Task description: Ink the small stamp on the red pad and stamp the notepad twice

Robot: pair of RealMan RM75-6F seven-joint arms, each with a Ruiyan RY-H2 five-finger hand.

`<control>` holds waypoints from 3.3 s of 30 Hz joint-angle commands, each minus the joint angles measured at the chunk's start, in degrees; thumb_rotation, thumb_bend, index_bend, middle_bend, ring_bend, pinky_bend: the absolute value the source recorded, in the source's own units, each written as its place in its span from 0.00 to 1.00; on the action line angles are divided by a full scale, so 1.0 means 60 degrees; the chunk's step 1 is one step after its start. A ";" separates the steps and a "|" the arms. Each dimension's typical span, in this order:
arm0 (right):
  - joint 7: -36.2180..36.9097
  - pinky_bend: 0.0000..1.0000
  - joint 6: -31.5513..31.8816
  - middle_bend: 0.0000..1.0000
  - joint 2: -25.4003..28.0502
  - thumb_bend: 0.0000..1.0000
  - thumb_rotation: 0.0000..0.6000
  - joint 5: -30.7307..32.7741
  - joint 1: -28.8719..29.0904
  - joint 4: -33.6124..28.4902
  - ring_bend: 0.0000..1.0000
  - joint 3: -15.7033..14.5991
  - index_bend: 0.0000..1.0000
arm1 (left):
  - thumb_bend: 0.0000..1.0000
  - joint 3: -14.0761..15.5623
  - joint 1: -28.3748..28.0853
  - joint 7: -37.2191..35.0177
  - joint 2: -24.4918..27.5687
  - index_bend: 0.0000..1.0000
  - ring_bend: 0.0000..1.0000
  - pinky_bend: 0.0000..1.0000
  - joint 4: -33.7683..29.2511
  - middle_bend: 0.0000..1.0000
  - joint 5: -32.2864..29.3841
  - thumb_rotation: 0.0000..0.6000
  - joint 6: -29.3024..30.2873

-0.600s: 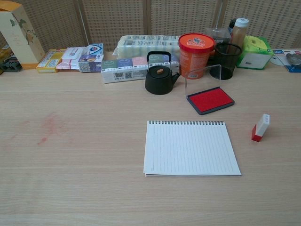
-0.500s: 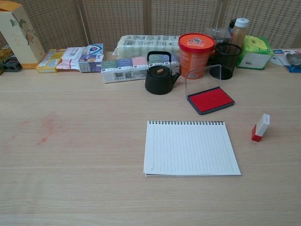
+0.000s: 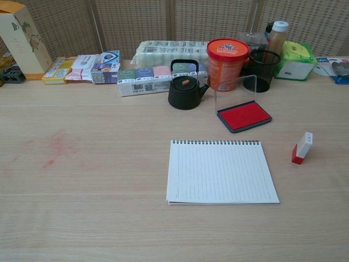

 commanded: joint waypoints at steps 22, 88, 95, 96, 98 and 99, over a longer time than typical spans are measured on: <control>0.2356 1.00 -0.2141 0.94 -0.1027 0.37 1.00 -0.0740 0.2029 0.2678 1.00 -0.0283 0.31 | 0.00 -0.0116 -0.0206 0.0500 -0.0211 0.00 0.00 0.00 -0.0040 0.00 -0.0638 1.00 -0.0541; 0.2559 1.00 -0.3441 0.93 -0.2843 0.37 1.00 -0.0445 0.4053 0.5491 1.00 -0.0651 0.30 | 0.00 -0.0244 -0.0405 0.1076 -0.0480 0.00 0.00 0.00 -0.0117 0.00 -0.1380 1.00 -0.0934; 0.2399 1.00 -0.3527 0.93 -0.2957 0.37 1.00 -0.0254 0.4038 0.5292 1.00 -0.0621 0.29 | 0.00 -0.0233 -0.0390 0.1015 -0.0453 0.00 0.00 0.00 -0.0123 0.00 -0.1316 1.00 -0.0898; 0.2379 1.00 -0.3527 0.93 -0.2975 0.37 1.00 -0.0237 0.4040 0.5281 1.00 -0.0615 0.29 | 0.00 -0.0229 -0.0383 0.1001 -0.0448 0.00 0.00 0.00 -0.0121 0.00 -0.1309 1.00 -0.0888; 0.2297 1.00 -0.3519 0.93 -0.3021 0.37 1.00 -0.0201 0.4047 0.5269 1.00 -0.0592 0.29 | 0.00 -0.0227 -0.0377 0.0979 -0.0441 0.00 0.00 0.00 -0.0116 0.00 -0.1297 1.00 -0.0879; 0.2236 1.00 -0.3531 0.93 -0.3067 0.37 1.00 -0.0118 0.4049 0.5234 1.00 -0.0533 0.29 | 0.00 -0.0226 -0.0374 0.0963 -0.0435 0.00 0.00 0.00 -0.0117 0.00 -0.1283 1.00 -0.0869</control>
